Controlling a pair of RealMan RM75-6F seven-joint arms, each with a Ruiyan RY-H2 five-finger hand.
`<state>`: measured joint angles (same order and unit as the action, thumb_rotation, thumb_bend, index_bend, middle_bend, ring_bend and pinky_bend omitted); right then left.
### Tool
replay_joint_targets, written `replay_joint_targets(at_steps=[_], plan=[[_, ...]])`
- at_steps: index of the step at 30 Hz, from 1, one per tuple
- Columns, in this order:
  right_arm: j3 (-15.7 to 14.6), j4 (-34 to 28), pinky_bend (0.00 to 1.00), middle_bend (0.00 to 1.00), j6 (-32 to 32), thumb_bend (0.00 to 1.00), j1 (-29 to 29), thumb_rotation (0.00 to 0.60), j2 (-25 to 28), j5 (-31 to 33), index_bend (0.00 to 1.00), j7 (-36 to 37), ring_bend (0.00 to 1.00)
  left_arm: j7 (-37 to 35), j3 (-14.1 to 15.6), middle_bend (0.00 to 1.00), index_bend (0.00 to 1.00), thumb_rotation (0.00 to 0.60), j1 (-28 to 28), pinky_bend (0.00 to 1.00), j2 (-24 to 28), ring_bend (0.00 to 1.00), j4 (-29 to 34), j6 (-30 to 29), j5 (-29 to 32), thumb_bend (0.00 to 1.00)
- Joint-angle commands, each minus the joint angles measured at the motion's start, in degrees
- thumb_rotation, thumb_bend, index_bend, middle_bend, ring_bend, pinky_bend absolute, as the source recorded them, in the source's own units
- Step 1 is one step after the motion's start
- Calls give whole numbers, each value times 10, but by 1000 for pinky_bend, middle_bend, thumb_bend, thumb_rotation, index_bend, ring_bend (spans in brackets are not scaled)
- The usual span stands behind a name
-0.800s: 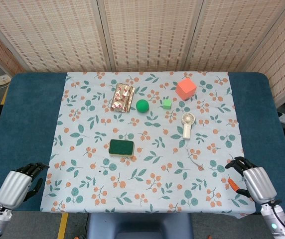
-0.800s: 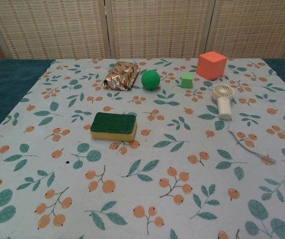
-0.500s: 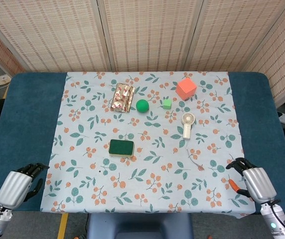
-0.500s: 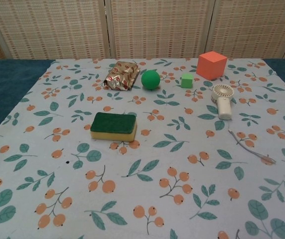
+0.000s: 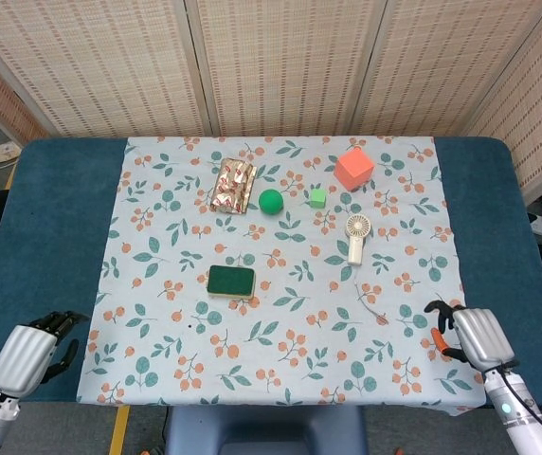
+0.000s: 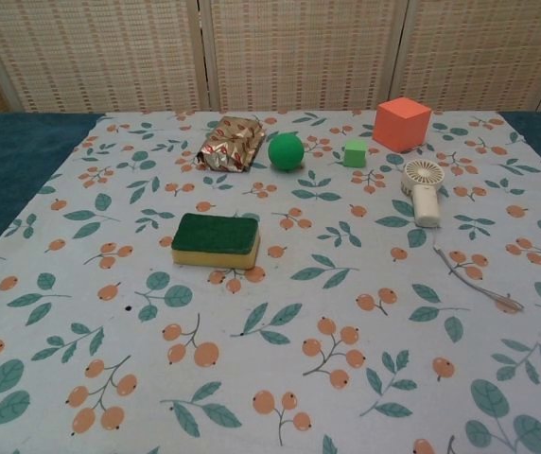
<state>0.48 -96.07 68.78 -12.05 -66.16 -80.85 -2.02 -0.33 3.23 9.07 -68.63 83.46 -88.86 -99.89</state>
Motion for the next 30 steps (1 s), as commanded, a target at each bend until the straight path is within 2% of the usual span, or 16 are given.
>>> replay_joint_targets(at_steps=[1, 5, 10, 16, 22, 30], plan=[[52, -47, 717, 644, -90, 649, -66, 600, 4, 131, 266, -98, 576, 0, 0, 366, 324, 600, -4, 635, 5, 371, 4, -7, -1, 529], [87, -43, 721, 650, -121, 760, -114, 600, -25, 236, 192, -163, 580, 5, -1, 369, 329, 600, -7, 637, 10, 371, 13, -7, 4, 530], [116, -33, 728, 681, -153, 882, -170, 600, -58, 359, 142, -196, 590, 20, 3, 374, 332, 600, -11, 639, 17, 374, 23, -1, 9, 529], [126, -17, 740, 725, -171, 984, -206, 600, -83, 424, 98, -198, 611, 31, 3, 381, 334, 600, -18, 643, 26, 377, 37, -4, 14, 529], [127, -9, 740, 733, -218, 997, -233, 600, -85, 478, 55, -176, 617, 41, 3, 388, 335, 600, -21, 644, 29, 384, 44, -2, 16, 528], [126, 40, 739, 735, -259, 1000, -271, 600, -107, 529, 48, -147, 620, 52, 5, 396, 337, 600, -24, 644, 33, 388, 53, 2, 15, 528]])
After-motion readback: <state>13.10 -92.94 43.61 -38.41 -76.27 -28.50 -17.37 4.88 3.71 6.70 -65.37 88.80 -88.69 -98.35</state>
